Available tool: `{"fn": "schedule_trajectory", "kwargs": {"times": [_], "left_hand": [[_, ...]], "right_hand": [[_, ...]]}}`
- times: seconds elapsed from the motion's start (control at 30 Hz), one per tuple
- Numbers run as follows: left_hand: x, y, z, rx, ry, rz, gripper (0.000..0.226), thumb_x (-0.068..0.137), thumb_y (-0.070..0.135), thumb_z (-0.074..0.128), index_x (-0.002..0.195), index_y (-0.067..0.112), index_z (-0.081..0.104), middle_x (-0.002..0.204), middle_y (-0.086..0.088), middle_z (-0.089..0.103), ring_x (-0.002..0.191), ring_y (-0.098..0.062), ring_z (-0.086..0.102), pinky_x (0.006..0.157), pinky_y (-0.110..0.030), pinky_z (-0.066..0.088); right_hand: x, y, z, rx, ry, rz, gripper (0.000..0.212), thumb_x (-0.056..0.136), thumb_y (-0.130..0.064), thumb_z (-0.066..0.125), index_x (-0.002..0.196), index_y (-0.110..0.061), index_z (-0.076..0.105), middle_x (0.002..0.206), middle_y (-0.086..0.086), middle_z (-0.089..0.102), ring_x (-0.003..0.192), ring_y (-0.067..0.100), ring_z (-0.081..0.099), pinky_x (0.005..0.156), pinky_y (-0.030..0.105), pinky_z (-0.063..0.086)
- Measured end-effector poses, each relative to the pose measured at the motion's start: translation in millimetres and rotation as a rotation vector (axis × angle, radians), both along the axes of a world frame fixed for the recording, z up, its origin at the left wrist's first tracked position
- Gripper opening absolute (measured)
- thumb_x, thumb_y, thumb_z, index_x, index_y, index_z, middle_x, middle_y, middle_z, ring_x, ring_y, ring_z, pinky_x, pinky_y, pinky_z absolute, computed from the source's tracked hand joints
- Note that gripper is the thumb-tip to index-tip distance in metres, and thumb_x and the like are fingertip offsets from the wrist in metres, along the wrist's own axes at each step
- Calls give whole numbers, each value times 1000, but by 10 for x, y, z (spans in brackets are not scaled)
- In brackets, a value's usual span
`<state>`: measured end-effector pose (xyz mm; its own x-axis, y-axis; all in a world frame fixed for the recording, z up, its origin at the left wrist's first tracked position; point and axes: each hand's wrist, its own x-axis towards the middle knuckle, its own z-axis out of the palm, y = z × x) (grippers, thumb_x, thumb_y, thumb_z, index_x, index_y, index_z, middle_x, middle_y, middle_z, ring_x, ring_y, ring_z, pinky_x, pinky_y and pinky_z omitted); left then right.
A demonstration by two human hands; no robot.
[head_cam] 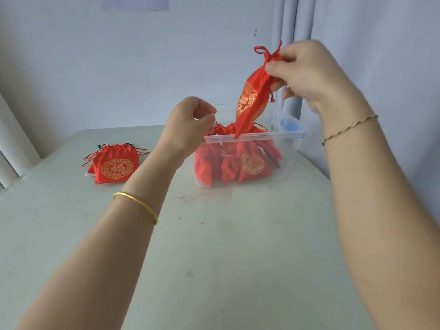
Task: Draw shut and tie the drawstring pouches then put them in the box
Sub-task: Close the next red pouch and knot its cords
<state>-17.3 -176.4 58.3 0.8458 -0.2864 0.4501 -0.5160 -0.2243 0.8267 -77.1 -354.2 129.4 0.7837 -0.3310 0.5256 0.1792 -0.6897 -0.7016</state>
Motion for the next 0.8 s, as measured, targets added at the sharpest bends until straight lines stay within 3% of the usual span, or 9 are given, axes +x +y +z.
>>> {"fn": "schedule_trajectory", "kwargs": {"times": [0.1,0.2,0.3,0.4,0.47,0.53,0.57,0.67,0.8], "left_hand": [[97,-80,-3,8,20,6,14,87,4,50,97,11,58,75,6,58,62,0,60,52,-21,47],[178,-115,-34,18,28,15,15,87,4,50,97,11,57,76,5,58,68,-7,60,56,-25,48],[242,-107,-59,29,33,24,14,88,4,49,97,11,57,79,5,57,70,-7,60,57,-24,49],[322,-62,-86,26,23,42,14,88,4,49,97,13,57,80,5,57,69,-5,60,53,-19,49],[380,-13,-111,13,10,70,15,88,4,49,97,13,57,80,5,58,67,-3,59,51,-16,48],[435,50,-123,-19,-9,113,16,87,4,49,97,13,57,82,5,58,68,-4,60,54,-19,49],[468,92,-132,-43,-17,142,16,87,4,48,97,14,57,84,6,58,70,-6,60,57,-22,49],[575,245,-189,-117,-34,254,18,88,8,46,101,15,55,91,5,58,69,-4,59,59,-22,47],[735,525,-436,-194,-32,463,20,87,11,43,103,18,55,101,4,58,86,-13,59,77,-31,47]], "right_hand": [[288,-178,119,-241,-32,-146,19,84,-8,50,90,5,61,80,17,60,64,23,53,60,34,46],[614,-294,23,-567,171,-237,17,86,-9,53,94,1,64,84,19,60,83,33,56,64,25,31],[933,-412,-206,-703,369,-291,19,86,-6,53,99,1,65,99,21,63,95,36,58,71,28,35],[1112,-457,-382,-702,482,-304,15,85,2,48,90,3,62,81,17,58,83,33,52,70,29,38],[1166,-441,-478,-723,634,-298,18,86,4,45,70,0,53,44,4,49,79,29,49,63,27,39],[1182,-408,-528,-731,813,-281,32,90,-5,48,59,-7,48,27,7,49,76,24,50,52,23,34],[1182,-400,-551,-700,868,-273,33,92,-11,48,59,-10,47,40,7,56,71,22,51,51,21,33],[1115,-405,-494,-540,889,-271,29,91,-10,51,63,-10,44,38,4,55,65,23,48,52,26,36],[951,-227,-288,-533,615,-300,20,84,11,44,66,3,47,77,13,52,82,30,49,61,30,40]]}}
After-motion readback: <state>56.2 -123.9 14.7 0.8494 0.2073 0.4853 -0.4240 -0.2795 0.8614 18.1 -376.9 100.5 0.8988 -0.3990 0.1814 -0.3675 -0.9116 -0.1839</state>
